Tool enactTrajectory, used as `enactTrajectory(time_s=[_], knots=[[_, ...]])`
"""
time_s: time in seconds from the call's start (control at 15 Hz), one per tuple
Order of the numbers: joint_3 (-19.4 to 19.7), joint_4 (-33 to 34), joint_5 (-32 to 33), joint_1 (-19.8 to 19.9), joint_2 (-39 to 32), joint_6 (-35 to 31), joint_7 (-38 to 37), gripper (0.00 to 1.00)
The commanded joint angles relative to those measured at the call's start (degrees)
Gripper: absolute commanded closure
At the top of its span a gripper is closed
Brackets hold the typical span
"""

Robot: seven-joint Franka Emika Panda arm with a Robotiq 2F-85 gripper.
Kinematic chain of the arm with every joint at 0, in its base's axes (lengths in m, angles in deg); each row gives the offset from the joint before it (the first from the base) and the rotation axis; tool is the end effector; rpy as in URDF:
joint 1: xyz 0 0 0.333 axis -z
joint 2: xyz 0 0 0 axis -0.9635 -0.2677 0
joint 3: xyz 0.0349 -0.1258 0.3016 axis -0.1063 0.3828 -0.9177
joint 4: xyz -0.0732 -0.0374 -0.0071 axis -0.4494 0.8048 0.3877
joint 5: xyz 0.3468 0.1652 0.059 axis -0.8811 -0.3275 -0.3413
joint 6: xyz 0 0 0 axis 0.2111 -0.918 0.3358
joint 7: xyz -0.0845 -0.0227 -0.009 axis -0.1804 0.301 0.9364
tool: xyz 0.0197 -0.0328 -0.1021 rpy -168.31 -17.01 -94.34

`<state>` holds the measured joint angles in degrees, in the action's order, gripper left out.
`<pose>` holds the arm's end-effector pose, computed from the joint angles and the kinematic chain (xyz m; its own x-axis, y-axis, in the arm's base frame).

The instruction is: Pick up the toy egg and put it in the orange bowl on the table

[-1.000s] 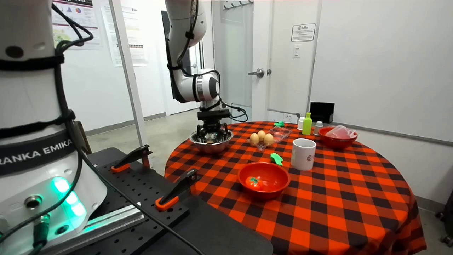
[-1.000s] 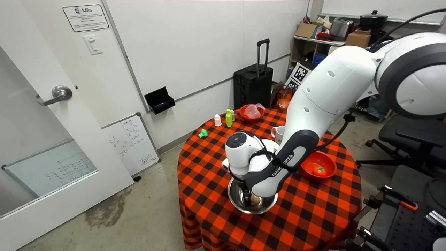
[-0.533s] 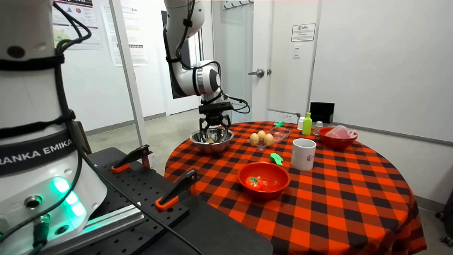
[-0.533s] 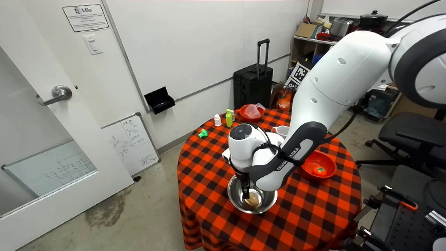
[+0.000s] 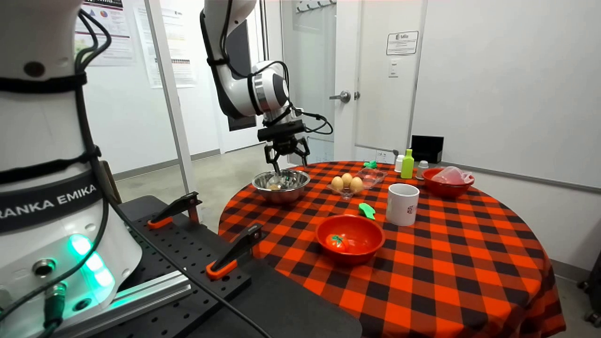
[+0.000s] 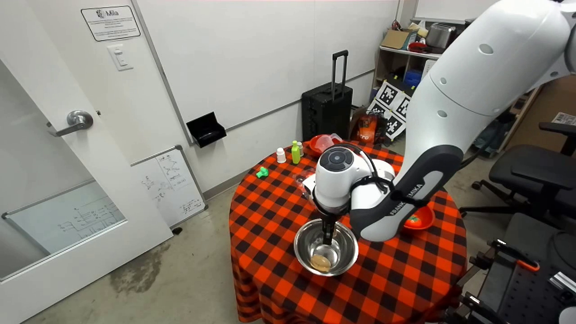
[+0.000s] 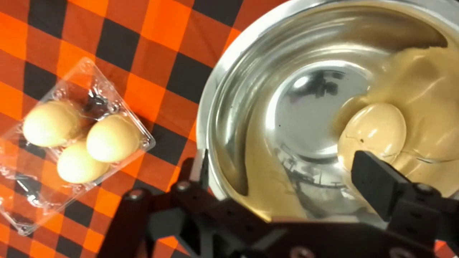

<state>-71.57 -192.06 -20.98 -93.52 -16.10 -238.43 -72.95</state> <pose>0.5656 0.1542 0.1119 0.7828 0.6210 0.0395 0.6003 -0.7703 0.2149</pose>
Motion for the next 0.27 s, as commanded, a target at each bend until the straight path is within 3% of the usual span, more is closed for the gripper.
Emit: enactTrajectory(time_s=[0.0,0.2], knots=[[0.31,-0.94,-0.11,-0.26,0.73,-0.17,-0.32,0.00],[0.51,-1.82,-0.05,-0.46,1.38,-0.34,-0.60,0.00]])
